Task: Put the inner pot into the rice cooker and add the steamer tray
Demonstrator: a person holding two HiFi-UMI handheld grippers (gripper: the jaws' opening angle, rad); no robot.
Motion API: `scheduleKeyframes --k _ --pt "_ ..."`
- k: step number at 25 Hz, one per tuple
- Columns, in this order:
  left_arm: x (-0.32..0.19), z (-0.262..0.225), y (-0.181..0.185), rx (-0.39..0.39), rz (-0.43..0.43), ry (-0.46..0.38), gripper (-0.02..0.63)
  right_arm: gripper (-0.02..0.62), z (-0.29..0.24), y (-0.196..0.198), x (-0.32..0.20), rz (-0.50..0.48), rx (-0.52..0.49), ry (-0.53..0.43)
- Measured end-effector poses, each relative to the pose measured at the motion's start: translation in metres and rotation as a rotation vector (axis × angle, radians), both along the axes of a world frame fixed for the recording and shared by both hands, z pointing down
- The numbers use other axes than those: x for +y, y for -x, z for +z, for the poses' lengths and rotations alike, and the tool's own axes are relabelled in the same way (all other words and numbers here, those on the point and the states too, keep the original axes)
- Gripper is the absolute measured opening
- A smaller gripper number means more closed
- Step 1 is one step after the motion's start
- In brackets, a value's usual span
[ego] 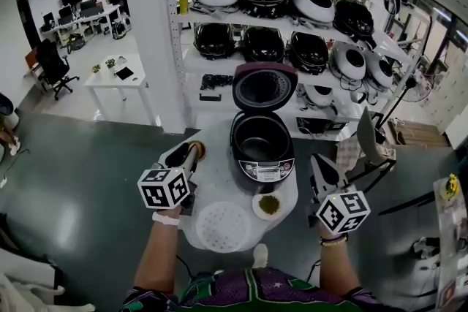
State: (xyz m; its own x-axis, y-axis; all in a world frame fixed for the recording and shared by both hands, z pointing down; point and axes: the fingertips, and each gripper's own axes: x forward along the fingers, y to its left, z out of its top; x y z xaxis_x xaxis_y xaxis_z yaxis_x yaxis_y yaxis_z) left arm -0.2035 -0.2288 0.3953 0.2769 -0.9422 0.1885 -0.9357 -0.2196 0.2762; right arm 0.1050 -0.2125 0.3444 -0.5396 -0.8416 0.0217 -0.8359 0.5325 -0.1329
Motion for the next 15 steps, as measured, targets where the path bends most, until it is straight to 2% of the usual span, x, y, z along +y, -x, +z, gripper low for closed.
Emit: scheduleKeyframes --k 6,15 --pt "0.054 -0.031 0.015 -0.028 0.011 -0.087 0.114 0.005 -0.018 0.021 0.034 0.014 0.009 -0.035" --pt "0.113 -0.048 0.036 -0.05 -0.03 -0.184 0.054 0.005 -0.026 0.038 0.075 0.031 0.019 -0.072"
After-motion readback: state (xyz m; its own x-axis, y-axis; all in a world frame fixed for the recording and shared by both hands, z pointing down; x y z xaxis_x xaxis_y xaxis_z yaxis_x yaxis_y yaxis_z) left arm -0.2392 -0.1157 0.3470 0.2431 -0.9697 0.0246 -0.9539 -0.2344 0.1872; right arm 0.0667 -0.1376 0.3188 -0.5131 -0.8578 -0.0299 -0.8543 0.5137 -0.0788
